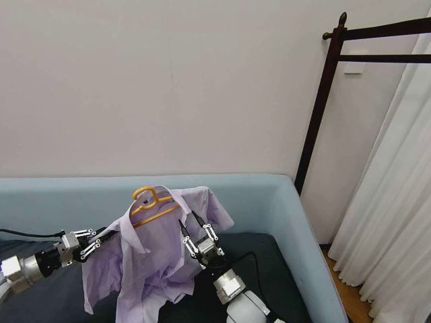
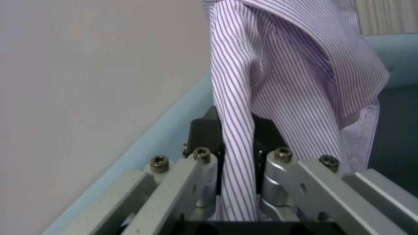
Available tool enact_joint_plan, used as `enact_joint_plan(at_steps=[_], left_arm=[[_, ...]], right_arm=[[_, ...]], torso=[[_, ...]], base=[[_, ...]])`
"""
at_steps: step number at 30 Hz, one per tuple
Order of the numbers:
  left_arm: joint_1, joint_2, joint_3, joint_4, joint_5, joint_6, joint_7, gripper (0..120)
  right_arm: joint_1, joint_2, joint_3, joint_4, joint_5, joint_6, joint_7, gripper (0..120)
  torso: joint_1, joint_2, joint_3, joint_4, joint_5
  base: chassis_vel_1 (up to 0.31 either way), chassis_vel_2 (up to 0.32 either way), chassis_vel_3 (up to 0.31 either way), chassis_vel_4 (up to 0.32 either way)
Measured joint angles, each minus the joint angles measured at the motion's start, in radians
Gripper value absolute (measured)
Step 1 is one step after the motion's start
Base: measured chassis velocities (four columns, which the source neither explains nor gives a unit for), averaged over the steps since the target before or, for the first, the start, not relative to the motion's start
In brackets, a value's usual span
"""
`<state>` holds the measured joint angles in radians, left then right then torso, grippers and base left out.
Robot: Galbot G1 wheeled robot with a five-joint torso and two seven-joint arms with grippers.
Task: Pick up the clothes from the sofa and hang them on the clothes hanger.
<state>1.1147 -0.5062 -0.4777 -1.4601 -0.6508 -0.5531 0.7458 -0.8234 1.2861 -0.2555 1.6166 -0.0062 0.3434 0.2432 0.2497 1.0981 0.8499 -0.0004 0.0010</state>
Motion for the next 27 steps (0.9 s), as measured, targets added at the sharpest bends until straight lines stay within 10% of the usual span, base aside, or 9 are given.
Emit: enact_joint_plan(at_steps=[8,27], left_arm=[[-0.007,0.005,0.002,0.003,-0.008,0.000,0.001,7],[-0.070,0.014,0.026,0.059,-0.065,0.028,0.047,7]], right_arm=[[0.000,0.000,0.011,0.002,0.022,0.015,-0.052,0],[-0.005,-0.015,0.079,0.045,-0.003,0.244,-0.413,0]], torso=[[0.000,0.000,0.000,0.0000,0.0000],[0.000,0.000,0.000,0.0000,0.0000]], base=[[0.000,0.000,0.000,0.000],[0.000,0.000,0.000,0.000]])
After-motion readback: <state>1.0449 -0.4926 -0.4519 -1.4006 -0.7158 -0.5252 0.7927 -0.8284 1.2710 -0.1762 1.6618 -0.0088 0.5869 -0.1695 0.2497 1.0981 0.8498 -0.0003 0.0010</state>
